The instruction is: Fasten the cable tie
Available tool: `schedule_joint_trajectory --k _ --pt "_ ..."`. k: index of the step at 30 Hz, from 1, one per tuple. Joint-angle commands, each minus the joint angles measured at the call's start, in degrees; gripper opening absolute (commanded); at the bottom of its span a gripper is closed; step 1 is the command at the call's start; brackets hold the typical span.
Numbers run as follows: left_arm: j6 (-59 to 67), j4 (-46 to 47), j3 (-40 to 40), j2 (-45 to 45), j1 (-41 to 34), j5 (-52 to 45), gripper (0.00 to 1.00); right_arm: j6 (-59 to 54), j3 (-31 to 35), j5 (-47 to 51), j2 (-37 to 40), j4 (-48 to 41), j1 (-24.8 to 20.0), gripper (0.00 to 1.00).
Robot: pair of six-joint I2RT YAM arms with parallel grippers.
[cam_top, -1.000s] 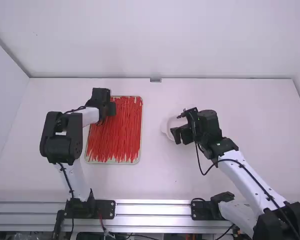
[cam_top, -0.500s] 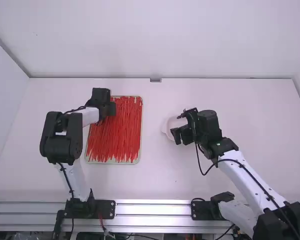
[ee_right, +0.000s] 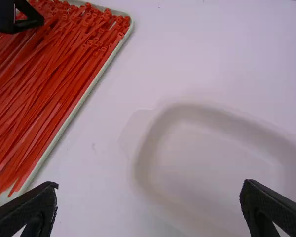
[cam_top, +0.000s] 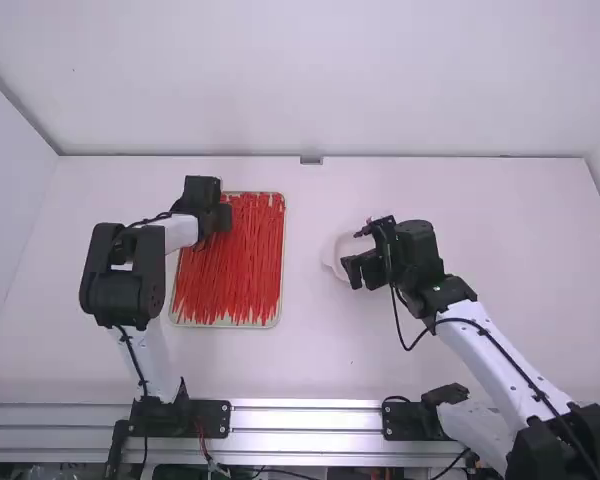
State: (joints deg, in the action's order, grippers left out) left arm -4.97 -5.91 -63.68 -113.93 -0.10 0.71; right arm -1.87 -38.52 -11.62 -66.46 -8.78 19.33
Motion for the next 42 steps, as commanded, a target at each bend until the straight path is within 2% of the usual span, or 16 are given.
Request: schedule_joint_trajectory --k 1,42 --pt "0.44 0.00 0.33 -0.74 0.15 0.42 0.20 -0.11 -1.95 0.04 0.83 -0.13 -0.20 0.99" --pt "0.44 -1.88 1.33 -0.74 0.15 0.42 0.22 -0.07 -1.95 -0.07 0.83 -0.28 -0.20 0.99"
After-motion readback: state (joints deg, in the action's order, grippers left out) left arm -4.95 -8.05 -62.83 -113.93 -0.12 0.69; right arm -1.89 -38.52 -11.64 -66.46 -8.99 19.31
